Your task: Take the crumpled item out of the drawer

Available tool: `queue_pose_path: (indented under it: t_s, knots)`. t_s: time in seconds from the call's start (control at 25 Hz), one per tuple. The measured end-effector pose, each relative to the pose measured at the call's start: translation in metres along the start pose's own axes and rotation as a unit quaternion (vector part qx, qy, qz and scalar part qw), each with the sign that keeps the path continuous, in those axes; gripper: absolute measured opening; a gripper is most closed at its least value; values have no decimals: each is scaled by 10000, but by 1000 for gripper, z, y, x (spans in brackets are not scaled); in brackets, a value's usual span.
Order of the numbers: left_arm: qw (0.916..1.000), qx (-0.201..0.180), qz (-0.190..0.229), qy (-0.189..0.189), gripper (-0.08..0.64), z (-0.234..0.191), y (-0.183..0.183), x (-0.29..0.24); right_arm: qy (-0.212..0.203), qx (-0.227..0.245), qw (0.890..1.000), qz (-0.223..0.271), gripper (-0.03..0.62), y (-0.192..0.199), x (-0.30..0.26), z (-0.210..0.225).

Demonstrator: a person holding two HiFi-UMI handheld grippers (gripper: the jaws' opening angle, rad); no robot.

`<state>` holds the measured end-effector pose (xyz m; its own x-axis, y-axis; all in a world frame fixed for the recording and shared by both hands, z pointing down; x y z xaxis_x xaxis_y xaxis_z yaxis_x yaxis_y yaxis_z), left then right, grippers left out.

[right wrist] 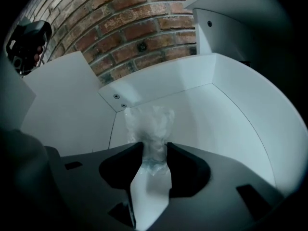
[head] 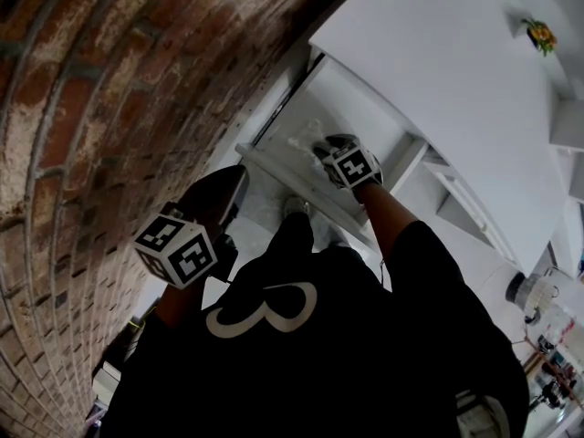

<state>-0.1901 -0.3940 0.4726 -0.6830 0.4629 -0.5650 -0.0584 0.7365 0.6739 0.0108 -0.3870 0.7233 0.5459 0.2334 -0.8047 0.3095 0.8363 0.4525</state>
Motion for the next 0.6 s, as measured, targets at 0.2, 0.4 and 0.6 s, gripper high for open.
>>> queue_pose_path:
  t_s: [0.2, 0.4, 0.6]
  knots:
    - [10000, 55, -14, 33, 3, -3, -3, -2, 20, 45, 10000, -39, 131, -1, 1, -1]
    - [10000, 37, -9, 54, 3, -3, -6, -7, -38, 24, 10000, -22, 106, -3, 1, -4]
    - [10000, 13, -37, 33, 3, -1, -5, -12, -113, 0, 9999, 25, 91, -6, 3, -4]
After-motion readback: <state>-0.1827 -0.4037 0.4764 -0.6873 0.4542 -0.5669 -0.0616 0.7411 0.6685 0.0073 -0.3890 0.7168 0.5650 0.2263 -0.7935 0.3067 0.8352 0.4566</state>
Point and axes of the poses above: the fingertips, and each gripper's own axes: x backward along the fingers, z to its right, y out of its underside, the point moved 5 cm from there along x, backward along the fingers, and after that the axes turned 8 degrees about -y, right-handed, at the moved point
